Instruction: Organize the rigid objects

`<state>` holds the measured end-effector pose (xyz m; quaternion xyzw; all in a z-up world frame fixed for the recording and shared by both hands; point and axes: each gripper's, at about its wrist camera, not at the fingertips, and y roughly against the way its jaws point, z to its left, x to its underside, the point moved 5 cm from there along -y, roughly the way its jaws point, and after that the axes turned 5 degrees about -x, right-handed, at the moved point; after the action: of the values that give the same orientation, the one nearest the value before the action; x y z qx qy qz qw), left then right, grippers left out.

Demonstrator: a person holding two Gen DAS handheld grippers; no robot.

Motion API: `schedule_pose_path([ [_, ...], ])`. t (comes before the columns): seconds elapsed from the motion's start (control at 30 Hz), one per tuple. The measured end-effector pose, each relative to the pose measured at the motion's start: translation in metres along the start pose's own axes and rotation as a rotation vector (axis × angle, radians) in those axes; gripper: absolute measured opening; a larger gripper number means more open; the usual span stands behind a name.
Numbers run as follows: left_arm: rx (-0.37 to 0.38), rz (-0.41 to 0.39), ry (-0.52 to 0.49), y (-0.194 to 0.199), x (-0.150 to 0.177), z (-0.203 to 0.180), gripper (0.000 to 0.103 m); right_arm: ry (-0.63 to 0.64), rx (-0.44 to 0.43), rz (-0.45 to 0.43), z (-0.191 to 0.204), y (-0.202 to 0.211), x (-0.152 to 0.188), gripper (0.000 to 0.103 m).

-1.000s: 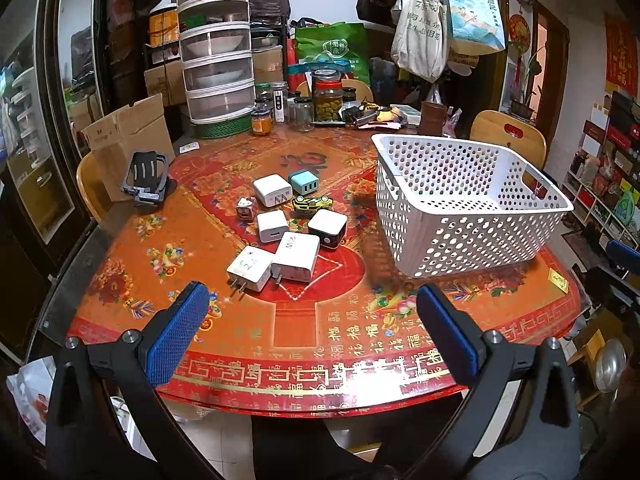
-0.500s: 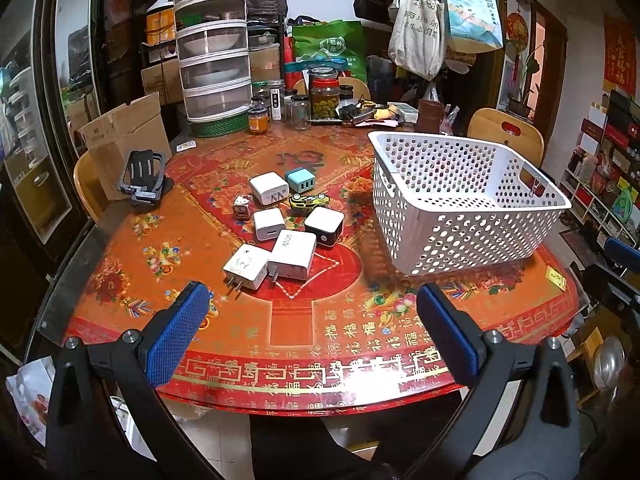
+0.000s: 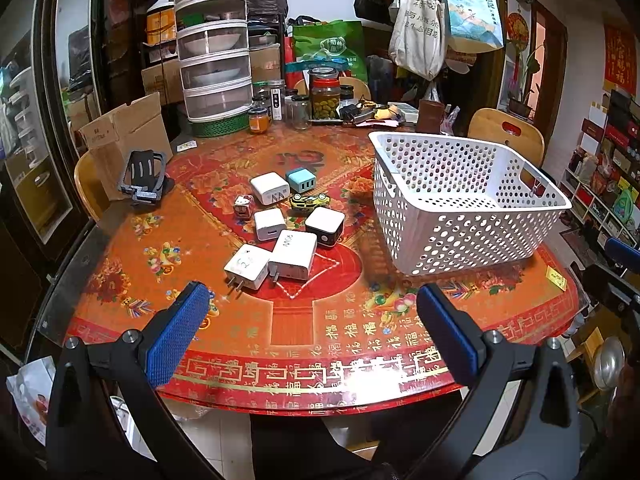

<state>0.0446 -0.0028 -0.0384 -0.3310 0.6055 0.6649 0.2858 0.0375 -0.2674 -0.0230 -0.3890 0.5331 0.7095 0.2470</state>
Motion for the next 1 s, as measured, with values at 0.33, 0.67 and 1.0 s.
schedule_pose_path([
  [0.33,-0.003,-0.001,-0.001,0.000,-0.001,0.001,0.102,0.000,0.001,0.000,0.000,0.000,0.000,0.103],
  [0.67,-0.008,-0.001,-0.007,-0.001,-0.003,0.002,0.102,-0.001,0.015,0.003,-0.004,-0.002,0.001,0.103],
  [1.0,-0.030,-0.078,0.039,-0.019,-0.023,0.016,0.102,0.030,0.059,-0.140,-0.076,-0.009,-0.042,0.103],
])
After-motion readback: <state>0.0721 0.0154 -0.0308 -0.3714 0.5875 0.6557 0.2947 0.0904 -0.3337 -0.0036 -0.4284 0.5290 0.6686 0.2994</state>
